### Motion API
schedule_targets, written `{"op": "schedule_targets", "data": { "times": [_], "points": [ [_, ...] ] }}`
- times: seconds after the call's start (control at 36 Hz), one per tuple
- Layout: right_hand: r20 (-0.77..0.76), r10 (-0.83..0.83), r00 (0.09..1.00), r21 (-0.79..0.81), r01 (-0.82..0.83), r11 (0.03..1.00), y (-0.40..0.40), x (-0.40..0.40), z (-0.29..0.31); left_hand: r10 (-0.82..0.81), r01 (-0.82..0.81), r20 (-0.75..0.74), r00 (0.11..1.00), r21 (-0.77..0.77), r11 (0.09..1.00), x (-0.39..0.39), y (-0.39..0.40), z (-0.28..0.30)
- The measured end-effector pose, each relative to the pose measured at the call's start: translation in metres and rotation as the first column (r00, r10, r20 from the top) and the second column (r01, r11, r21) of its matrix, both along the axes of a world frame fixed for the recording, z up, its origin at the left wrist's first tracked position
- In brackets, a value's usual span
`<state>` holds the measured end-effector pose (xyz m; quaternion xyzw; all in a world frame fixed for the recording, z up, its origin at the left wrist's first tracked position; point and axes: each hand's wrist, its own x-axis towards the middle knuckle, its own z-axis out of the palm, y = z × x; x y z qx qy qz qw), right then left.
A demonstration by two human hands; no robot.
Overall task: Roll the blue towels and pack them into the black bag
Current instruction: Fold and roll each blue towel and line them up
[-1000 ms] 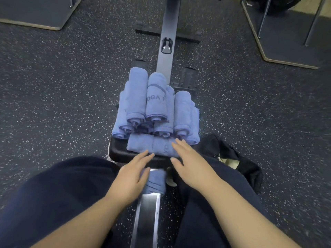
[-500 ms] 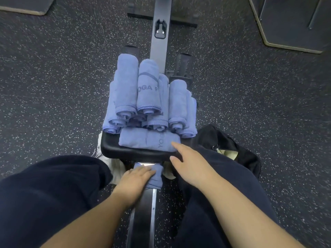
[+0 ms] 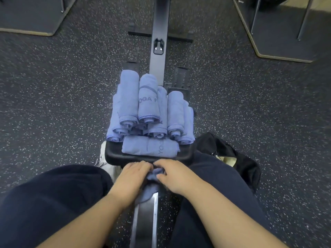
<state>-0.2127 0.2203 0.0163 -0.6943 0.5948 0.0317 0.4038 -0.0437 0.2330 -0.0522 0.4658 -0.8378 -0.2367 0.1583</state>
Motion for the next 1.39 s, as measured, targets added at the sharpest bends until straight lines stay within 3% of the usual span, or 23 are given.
{"op": "schedule_targets", "data": {
  "times": [0.11, 0.31, 0.42, 0.58, 0.78, 1.03, 1.17, 1.39],
  "points": [
    [0.017, 0.029, 0.999, -0.099, -0.027, 0.995, 0.008, 0.015, 0.014, 0.082, -0.087, -0.105, 0.991, -0.051, 0.995, 0.002, 0.000, 0.042],
    [0.209, -0.088, 0.974, -0.338, 0.156, 0.928, 0.038, 0.021, 0.055, 0.199, -0.225, -0.163, 0.966, -0.167, 0.960, 0.007, 0.017, 0.109],
    [0.330, -0.165, 0.929, -0.387, 0.293, 0.875, 0.058, 0.022, 0.081, 0.215, -0.267, -0.226, 0.950, -0.234, 0.935, 0.002, 0.029, 0.146],
    [0.488, -0.220, 0.844, -0.501, 0.478, 0.721, 0.082, 0.015, 0.128, 0.211, -0.323, -0.386, 0.898, -0.255, 0.911, -0.001, 0.051, 0.199],
    [0.481, -0.156, 0.862, -0.667, 0.476, 0.574, 0.104, 0.006, 0.195, 0.128, -0.308, -0.425, 0.896, -0.388, 0.868, -0.003, 0.076, 0.260],
    [0.536, -0.151, 0.831, -0.722, 0.544, 0.428, 0.134, 0.000, 0.280, 0.140, -0.235, -0.292, 0.946, -0.322, 0.917, -0.005, 0.096, 0.361],
    [0.638, -0.155, 0.755, -0.686, 0.648, 0.332, 0.136, -0.015, 0.320, 0.166, -0.294, -0.367, 0.915, -0.326, 0.899, 0.007, 0.101, 0.390],
    [0.689, -0.192, 0.699, -0.640, 0.710, 0.294, 0.128, -0.036, 0.351, 0.234, -0.376, -0.405, 0.884, -0.316, 0.871, 0.024, 0.107, 0.411]
  ]
}}
